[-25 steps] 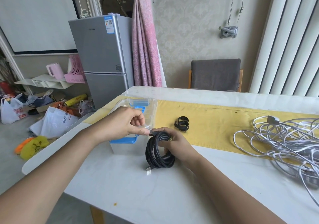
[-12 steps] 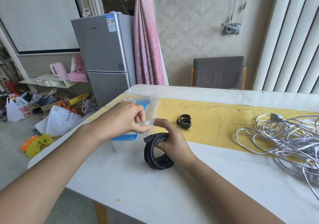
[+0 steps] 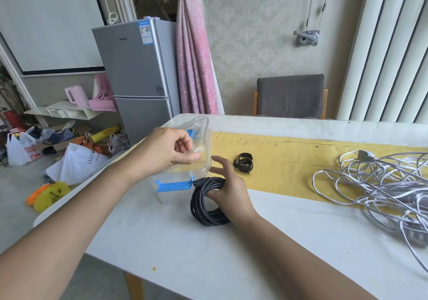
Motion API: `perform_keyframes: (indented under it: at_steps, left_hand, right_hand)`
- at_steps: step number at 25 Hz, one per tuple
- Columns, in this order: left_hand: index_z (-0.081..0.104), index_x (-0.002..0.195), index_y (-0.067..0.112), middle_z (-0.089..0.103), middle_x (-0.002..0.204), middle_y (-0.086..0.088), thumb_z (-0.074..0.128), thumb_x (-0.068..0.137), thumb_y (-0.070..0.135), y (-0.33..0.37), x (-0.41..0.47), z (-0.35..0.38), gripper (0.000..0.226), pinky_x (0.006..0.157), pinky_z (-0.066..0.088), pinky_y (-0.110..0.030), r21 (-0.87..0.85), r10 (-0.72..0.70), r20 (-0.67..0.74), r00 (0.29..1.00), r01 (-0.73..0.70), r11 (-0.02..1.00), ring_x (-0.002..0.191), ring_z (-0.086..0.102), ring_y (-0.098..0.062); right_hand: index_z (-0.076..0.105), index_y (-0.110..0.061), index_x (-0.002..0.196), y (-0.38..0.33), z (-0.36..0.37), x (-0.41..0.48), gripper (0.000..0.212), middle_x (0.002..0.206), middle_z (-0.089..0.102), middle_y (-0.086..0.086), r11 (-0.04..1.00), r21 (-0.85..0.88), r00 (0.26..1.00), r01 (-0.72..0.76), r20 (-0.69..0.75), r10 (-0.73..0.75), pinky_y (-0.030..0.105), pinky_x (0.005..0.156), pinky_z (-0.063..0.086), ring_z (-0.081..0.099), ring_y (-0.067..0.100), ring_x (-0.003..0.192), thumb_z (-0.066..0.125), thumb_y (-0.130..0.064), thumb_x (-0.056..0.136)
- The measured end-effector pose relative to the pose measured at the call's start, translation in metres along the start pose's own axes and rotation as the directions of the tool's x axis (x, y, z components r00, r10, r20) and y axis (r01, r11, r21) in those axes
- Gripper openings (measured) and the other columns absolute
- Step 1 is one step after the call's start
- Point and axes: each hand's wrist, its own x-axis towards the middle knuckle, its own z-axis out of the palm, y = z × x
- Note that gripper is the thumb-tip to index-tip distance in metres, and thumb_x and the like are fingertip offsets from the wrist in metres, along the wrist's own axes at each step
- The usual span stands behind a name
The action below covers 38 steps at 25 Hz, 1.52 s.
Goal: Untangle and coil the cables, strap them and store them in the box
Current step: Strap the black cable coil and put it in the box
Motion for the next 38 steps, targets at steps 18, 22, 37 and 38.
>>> perform_keyframes:
  at_steps: [18, 22, 37, 38]
  left_hand:
    - [0.045, 0.070, 0.010, 0.049, 0.064, -0.013, 0.041, 0.096, 0.022, -0.124, -0.098, -0.043, 0.029, 0.037, 0.049, -0.018, -0.885, -0.859, -0.320, 0.400, 0.198, 0.422, 0.047, 0.056, -0.016]
    - [0.046, 0.068, 0.005, 0.044, 0.060, -0.015, 0.040, 0.093, 0.018, -0.162, -0.117, -0.032, 0.029, 0.030, 0.040, -0.017, -0.763, -0.913, -0.218, 0.345, 0.523, 0.380, 0.028, 0.047, -0.018]
    - [0.063, 0.106, 0.013, 0.063, 0.096, 0.002, 0.055, 0.091, 0.043, -0.066, -0.040, 0.005, 0.034, 0.086, 0.048, -0.031, -0.095, -0.477, -0.130, 0.869, 0.468, 0.879, 0.096, 0.062, -0.023]
    - [0.064, 0.099, 0.012, 0.064, 0.089, -0.001, 0.055, 0.091, 0.042, -0.067, -0.035, 0.009, 0.032, 0.083, 0.050, -0.034, -0.117, -0.515, -0.079, 0.853, 0.505, 0.855, 0.093, 0.064, -0.027]
  right_hand:
    - [0.058, -0.010, 0.081, -0.032, -0.045, 0.024, 0.017, 0.079, 0.068, 0.000, 0.967, 0.192, 0.986, -0.165, 0.003, 0.168, 0.019, 0.047, 0.037, 0.044, 0.009, 0.048, 0.061, 0.006, 0.076]
    - [0.065, -0.009, 0.081, -0.058, -0.061, 0.016, 0.024, 0.070, 0.048, 0.013, 0.923, 0.236, 0.944, -0.304, 0.201, 0.260, 0.030, 0.058, 0.037, 0.041, 0.024, 0.062, 0.049, 0.008, 0.083]
    - [0.058, 0.003, 0.093, -0.114, 0.008, 0.144, 0.009, 0.078, 0.056, 0.011, 0.859, -0.476, 0.861, -0.190, 0.339, 0.379, 0.033, 0.083, 0.049, 0.055, 0.027, 0.086, 0.057, -0.006, 0.091]
    - [0.058, 0.003, 0.097, -0.107, 0.011, 0.148, 0.011, 0.083, 0.056, 0.012, 0.828, -0.539, 0.844, -0.155, 0.364, 0.394, 0.034, 0.083, 0.049, 0.055, 0.027, 0.087, 0.056, -0.006, 0.091]
